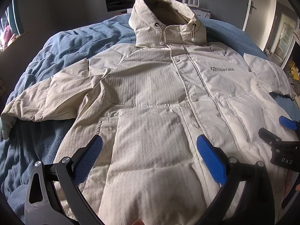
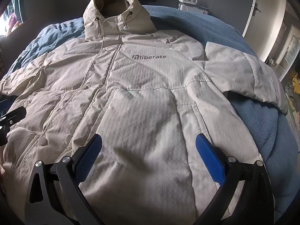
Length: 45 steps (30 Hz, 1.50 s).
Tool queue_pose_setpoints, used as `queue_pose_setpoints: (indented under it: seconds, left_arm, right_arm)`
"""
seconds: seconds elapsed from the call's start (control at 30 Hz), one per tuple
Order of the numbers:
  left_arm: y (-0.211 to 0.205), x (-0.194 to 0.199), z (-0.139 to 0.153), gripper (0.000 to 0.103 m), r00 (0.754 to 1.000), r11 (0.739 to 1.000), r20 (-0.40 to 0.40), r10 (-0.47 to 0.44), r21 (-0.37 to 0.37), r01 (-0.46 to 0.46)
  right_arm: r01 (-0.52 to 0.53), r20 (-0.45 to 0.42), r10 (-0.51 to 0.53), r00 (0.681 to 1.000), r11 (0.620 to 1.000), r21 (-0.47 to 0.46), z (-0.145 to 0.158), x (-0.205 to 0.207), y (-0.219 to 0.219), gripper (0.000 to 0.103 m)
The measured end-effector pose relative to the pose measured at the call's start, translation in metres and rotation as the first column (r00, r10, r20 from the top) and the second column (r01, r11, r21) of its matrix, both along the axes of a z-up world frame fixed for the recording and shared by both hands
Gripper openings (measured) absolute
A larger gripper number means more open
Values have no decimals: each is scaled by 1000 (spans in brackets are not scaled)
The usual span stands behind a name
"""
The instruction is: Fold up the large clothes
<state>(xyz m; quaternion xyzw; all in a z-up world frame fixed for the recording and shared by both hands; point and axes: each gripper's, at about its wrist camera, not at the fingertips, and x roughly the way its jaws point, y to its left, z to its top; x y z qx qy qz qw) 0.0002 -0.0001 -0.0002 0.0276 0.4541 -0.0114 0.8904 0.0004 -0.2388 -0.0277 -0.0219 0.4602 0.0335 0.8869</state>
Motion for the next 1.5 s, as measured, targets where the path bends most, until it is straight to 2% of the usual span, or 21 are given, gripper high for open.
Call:
queue_pose_setpoints:
  seconds: [1.2,1.33,1.5]
  left_arm:
    - [0,0,0,97,1000,1000,-8,3,-6,-3]
    - [3,0,4,97,1000,1000,-27,7,-19,-8]
    - [14,10,42,97,1000,999,-25,-14,-41,13]
  right_arm:
    - [20,9,-20,1000,1000,17,1,-2,-4,96]
    - [62,34,-63,997,997,35,16,-1,-15,96]
    - [175,108,-194,975,971,164,63,11,-63,96]
